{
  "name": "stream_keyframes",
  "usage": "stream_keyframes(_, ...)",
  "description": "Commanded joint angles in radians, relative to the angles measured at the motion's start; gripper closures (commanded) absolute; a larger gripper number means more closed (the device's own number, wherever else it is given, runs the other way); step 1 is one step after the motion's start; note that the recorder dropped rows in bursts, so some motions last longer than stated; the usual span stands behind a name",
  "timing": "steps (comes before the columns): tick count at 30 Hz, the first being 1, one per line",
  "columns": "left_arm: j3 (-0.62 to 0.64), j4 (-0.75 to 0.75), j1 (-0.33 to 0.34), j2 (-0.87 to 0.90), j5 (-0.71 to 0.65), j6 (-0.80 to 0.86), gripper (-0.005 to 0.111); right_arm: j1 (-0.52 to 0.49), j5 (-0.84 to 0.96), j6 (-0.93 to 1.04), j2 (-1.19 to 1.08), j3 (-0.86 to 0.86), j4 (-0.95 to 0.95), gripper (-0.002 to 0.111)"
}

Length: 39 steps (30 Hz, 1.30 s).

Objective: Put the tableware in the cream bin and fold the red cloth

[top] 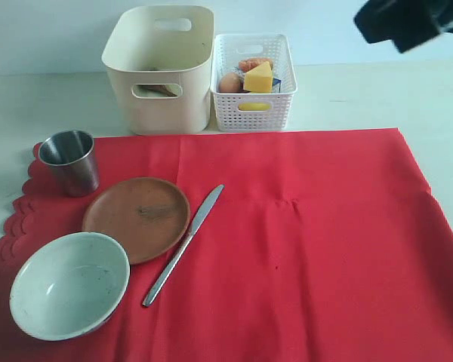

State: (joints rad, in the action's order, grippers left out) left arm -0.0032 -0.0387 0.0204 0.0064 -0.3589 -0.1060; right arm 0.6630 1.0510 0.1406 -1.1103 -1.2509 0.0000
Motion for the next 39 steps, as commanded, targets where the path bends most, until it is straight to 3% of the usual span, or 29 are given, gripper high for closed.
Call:
stream_keyframes(1,0.003,-0.003,0.0,-0.006,0.007,-0.003,0.107,-0.001,-0.057,-0.015,0.197,0.125,-0.007,0.108)
stream_keyframes(19,0.003,-0.003,0.0,-0.006,0.007,-0.002,0.107,-0.001,-0.199,-0.141,0.905,0.612,0.02,0.108)
stream_keyframes(33,0.003,-0.003,0.0,-0.006,0.007,-0.002,0.107,-0.001,-0.609,-0.141,1.005,0.908,-0.011,0.108)
stream_keyframes(39,0.003,-0.003,0.0,-0.006,0.007,-0.004,0.107,-0.001,-0.633,-0.141,1.005,0.997,-0.019,0.108)
